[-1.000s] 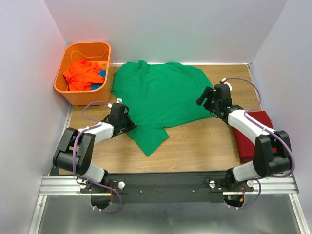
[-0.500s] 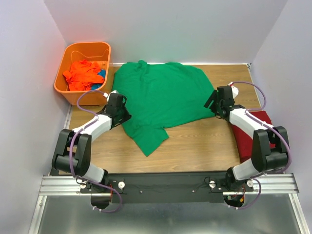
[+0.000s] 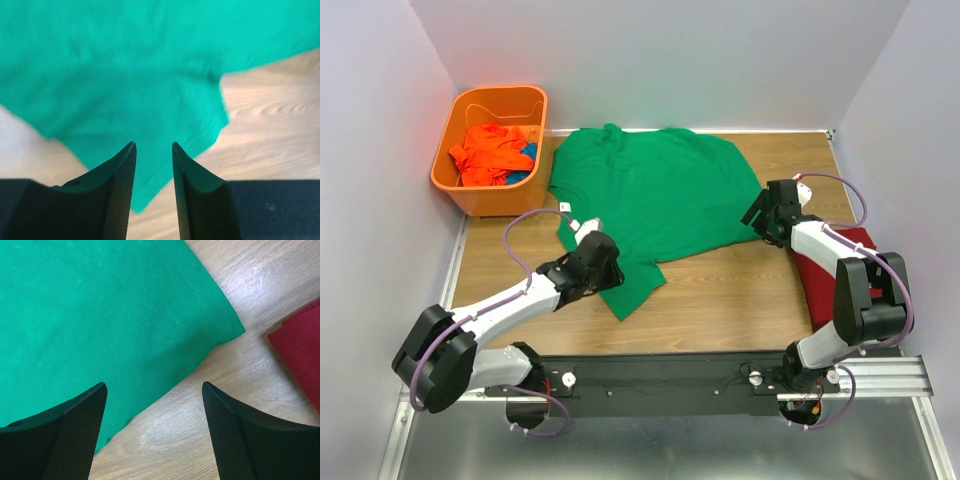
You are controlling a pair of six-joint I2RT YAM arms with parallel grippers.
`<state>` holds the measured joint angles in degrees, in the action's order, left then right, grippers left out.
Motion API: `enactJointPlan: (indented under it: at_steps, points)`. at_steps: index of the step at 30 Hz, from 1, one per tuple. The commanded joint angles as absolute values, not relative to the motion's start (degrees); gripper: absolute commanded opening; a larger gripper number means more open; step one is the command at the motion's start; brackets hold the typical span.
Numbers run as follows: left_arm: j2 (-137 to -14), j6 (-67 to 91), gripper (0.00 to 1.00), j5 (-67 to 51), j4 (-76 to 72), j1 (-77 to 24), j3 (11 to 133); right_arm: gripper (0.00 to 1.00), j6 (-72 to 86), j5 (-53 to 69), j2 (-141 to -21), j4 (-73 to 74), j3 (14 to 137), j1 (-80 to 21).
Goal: Fold and stack the t-shirts
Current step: Flatten the tshirt out
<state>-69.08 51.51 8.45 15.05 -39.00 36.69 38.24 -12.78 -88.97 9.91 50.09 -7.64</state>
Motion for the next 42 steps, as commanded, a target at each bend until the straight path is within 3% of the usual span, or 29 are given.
enactJointPlan:
  at_steps: [1, 12, 30, 33, 34, 37, 42]
  points:
    - [-68.29, 58.70, 0.45, 14.06, 19.24, -43.13, 33.84, 0.83, 40.08, -10.81, -90.35, 10.46, 50.54, -7.47]
    - [-71.45, 62.75, 0.54, 13.89, 22.23, -52.64, 33.31, 0.83, 39.73, -11.51, -90.18, 10.37, 50.19, -7.47]
    - [-77.78, 63.99, 0.54, 18.54, 24.44, -55.11, 35.51, 0.83, 39.55, -11.86, -89.74, 10.46, 50.01, -7.47]
    - [-78.31, 63.19, 0.39, 19.07, 23.73, -55.11, 36.12, 0.83, 39.55, -11.87, -89.65, 10.46, 50.01, -7.47]
    - [-78.31, 63.02, 0.21, 19.07, 23.73, -55.11, 36.38, 0.83, 39.55, -11.87, -89.47, 10.46, 50.01, -7.47]
    - [-77.09, 62.93, 0.00, 20.12, 25.13, -54.93, 37.61, 0.83, 39.55, -12.13, -89.47, 10.46, 49.92, -7.47]
    - [-70.77, 62.76, 0.00, 24.34, 30.67, -51.78, 39.37, 0.83, 39.99, -12.13, -89.30, 10.46, 49.22, -7.47]
